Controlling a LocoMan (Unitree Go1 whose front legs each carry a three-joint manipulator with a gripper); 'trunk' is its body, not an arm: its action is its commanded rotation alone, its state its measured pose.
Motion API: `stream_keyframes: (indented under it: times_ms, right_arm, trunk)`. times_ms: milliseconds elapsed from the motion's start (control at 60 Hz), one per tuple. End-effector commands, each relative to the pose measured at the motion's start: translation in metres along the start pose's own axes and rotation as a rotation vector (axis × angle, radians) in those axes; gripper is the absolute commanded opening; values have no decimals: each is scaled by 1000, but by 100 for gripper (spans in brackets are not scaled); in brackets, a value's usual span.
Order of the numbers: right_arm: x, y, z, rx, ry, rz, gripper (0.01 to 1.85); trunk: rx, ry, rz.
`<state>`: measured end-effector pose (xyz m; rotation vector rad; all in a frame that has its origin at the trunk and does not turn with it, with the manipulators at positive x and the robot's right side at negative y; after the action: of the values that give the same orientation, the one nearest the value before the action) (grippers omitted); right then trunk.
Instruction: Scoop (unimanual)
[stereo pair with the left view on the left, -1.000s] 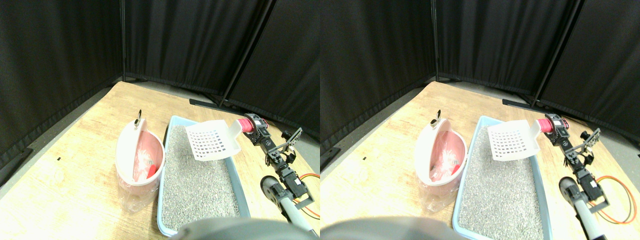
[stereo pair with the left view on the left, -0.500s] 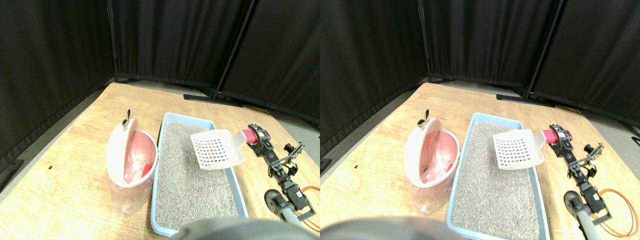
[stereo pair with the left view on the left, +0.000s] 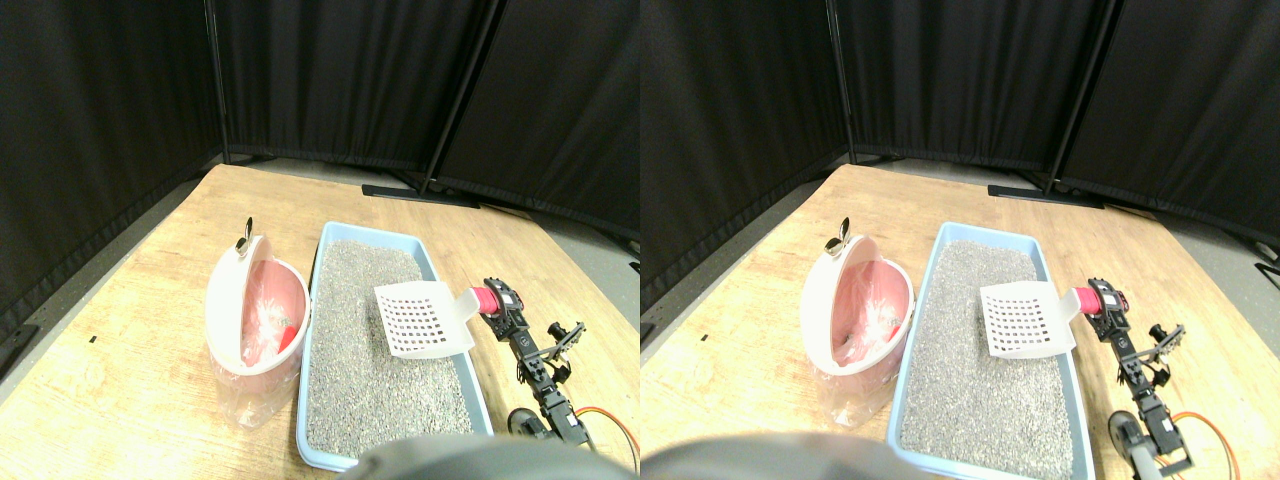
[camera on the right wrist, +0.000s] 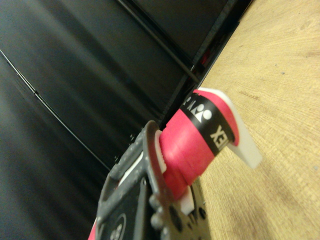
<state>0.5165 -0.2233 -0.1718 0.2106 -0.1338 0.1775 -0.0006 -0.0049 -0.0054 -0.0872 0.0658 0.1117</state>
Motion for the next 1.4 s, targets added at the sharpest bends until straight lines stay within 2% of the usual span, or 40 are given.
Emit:
stream_keyframes:
  times_ms: [17,67,217,283,383,500,683,717,850,883,917,933,967,983,1000,1017,1050,1067,1167,1283,1367,1400]
  right_arm:
    - [1,2,1,26,-25,-1,5]
    - [-2,-1,-4,47,3,-25,5]
    - [-5,-7,-14,53,3,-33,5]
    - [-8,-13,-23,45,13,-72,5]
    - [-9,-17,-29,43,12,-68,5]
    - [-14,-21,-36,64,66,-100,5]
    - [-16,-23,-42,57,85,-111,5]
    - [-16,-26,-45,66,105,-142,5]
    - [-18,-31,-49,75,157,-187,5]
    - [-20,-31,-48,79,177,-211,20]
    - [-22,-30,-45,93,241,-261,45]
    - [-22,-30,-44,91,263,-277,53]
    - [-22,-30,-44,91,263,-277,53]
    - [-23,-29,-42,81,325,-306,73]
    - [-24,-28,-39,67,366,-282,92]
    - [-25,-28,-37,76,389,-284,100]
    - [-25,-27,-36,85,402,-290,105]
    - [-25,-26,-34,92,429,-295,116]
    - [-27,-23,-27,93,427,-251,134]
    - [-30,-20,-22,97,388,-214,135]
    - [-34,-16,-16,81,355,-188,129]
    - [-36,-14,-13,60,315,-169,123]
  trunk:
    - [-16,1,-6]
    - [-13,2,-10]
    - [-4,6,-15]
    - [1,9,-17]
    - [4,13,-18]
    - [5,17,-20]
    - [5,21,-19]
    - [7,20,-20]
    - [14,23,-20]
    - [16,23,-21]
    - [18,25,-22]
    - [18,25,-22]
    - [18,25,-22]
    - [20,25,-25]
    - [20,25,-25]
    - [20,25,-25]
    - [20,25,-25]
    - [20,25,-25]
    - [20,28,-29]
    - [21,30,-33]
    - [21,30,-36]
    - [19,30,-37]
